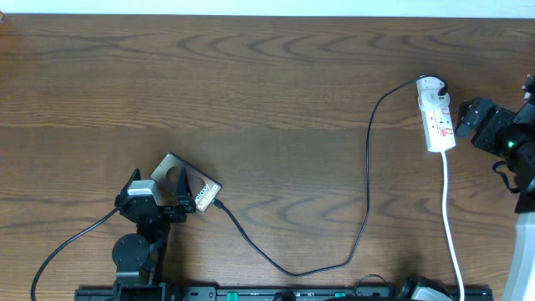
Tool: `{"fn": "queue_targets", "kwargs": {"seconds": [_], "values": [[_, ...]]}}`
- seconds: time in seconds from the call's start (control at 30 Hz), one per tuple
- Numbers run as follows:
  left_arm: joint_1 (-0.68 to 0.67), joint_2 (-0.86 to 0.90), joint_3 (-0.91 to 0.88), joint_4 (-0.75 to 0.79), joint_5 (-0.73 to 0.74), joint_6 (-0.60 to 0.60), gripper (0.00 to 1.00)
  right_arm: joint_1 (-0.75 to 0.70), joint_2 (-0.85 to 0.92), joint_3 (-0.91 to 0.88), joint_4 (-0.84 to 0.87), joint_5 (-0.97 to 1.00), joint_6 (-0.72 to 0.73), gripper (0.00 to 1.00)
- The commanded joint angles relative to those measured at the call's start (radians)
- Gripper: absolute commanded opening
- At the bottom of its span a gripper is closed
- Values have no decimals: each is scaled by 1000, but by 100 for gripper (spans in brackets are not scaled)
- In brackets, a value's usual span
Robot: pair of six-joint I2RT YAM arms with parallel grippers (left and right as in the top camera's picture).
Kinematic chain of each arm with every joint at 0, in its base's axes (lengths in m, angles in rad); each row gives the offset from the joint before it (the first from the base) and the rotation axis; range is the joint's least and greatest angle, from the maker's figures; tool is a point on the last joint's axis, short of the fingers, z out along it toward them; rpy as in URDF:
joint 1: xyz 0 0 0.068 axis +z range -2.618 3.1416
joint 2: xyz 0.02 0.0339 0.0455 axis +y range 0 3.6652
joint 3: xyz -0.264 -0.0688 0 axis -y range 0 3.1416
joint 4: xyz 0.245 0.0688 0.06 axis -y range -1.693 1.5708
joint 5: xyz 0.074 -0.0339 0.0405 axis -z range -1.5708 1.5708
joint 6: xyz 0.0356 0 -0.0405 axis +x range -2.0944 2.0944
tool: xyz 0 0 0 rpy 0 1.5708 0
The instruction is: Plug charger to phone and switch on socket
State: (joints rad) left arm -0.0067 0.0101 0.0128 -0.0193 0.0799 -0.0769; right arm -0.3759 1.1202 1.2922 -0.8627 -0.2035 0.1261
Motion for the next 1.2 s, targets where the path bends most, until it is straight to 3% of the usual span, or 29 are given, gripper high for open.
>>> {"fn": "queue_targets", "kwargs": {"seconds": [0.0, 0.3, 0.5, 0.67, 1.0, 1.17], "values": [[6, -6, -8, -43, 39, 16, 94, 58, -82, -118, 132, 14, 7, 99], [6, -6, -8, -43, 39, 16, 94, 193, -492, -824, 943, -29, -15, 99], [6, -6, -8, -44, 39, 16, 94, 193, -752, -1138, 1175, -42, -15, 99], [6, -6, -8, -44, 39, 16, 94, 192, -890, -1285, 1204, -39, -16, 99], [6, -6, -8, -43, 39, 16, 94, 193, -1115, -1286, 792, -23, -82, 99], [6, -6, -8, -44, 39, 16, 94, 193, -1115, -1287, 802, -11, -109, 99]]}}
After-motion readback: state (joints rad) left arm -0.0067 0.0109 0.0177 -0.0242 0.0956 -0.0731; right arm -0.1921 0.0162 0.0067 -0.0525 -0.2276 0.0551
